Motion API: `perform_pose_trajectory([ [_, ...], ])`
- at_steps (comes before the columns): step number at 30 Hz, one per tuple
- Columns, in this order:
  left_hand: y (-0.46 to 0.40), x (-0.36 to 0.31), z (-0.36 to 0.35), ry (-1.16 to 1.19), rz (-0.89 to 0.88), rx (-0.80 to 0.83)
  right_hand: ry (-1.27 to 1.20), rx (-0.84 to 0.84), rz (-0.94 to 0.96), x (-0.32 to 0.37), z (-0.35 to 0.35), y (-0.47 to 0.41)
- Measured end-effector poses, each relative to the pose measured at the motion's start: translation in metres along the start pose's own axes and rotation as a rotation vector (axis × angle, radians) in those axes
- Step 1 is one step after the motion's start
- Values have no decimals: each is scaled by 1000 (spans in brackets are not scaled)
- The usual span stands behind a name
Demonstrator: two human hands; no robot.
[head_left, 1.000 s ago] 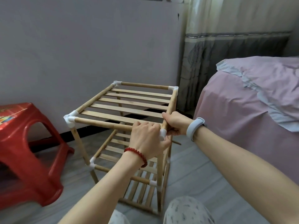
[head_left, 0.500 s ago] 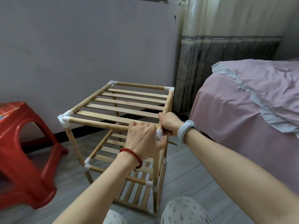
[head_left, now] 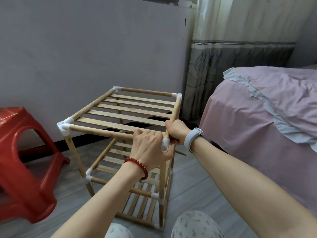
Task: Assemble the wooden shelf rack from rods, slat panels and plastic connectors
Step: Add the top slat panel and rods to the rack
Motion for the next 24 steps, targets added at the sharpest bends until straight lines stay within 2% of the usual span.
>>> perform_pose_trajectory([
  [4, 1, 0, 0, -17, -3, 29, -69, -6, -31, -7, 2, 4],
  [7, -2, 0, -2, -35, 11, 53, -163, 61, -136, -10, -1, 10],
  [9, -4, -2, -3, -56, 1, 61, -229, 45, -189, -10, -3, 10],
  [15, -4, -5, 2, -43, -64, 24, -47, -100, -234, -6, -1, -1],
  [20, -3, -4, 1, -10, -27, -32, 7, -65, -240, -7, -3, -4],
  [24, -4, -2, 2, 33, -17, -24, 17, -83, -126, 4, -5, -10],
])
Point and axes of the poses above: each hand's wrist, its own y-axis away from the middle knuckle, its own z-axis out of the back of the hand, x = y × z, the point moved 10 cm from there along -y, towards the middle knuckle, and after that the axes turned 15 degrees about z, right-handed, at the moved point
